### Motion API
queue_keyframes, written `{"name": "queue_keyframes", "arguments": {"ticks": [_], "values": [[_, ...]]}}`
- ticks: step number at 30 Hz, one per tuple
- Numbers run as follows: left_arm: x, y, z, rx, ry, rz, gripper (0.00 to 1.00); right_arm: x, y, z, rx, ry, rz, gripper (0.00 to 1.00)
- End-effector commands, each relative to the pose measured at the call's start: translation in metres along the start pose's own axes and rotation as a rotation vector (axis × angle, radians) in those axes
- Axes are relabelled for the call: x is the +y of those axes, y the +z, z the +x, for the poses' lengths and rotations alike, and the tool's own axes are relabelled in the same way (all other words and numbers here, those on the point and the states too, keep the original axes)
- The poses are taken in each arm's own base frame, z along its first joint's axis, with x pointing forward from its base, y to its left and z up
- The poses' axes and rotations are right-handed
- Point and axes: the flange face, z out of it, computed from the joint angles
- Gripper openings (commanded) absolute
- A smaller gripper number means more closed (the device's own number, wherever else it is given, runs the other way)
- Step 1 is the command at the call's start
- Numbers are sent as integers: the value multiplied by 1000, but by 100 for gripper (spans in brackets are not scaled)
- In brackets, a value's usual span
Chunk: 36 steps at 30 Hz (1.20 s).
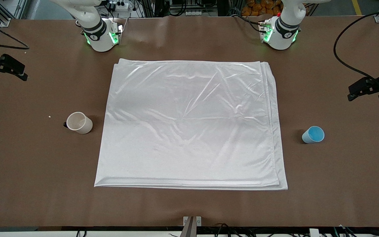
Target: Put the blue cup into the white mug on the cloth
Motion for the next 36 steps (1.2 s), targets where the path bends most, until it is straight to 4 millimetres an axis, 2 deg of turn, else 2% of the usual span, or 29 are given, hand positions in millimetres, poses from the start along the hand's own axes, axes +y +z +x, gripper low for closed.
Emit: {"name": "queue_keyframes", "arguments": {"ticks": [1,6,16,27,36], "values": [[-3,-1,1,-14,12,28,100,13,-11,5,20,73,16,100],[0,-3,1,-10,66,27,100,10,-16,15,19,75,17,100],[1,15,8,-41,67,40,100,1,-14,15,12,64,7,100],[-15,77,28,-145,42,56,100,2,-9,16,3,65,7,100],[-27,152,48,-234,51,76,100,9,2,15,-19,74,6,100]]}}
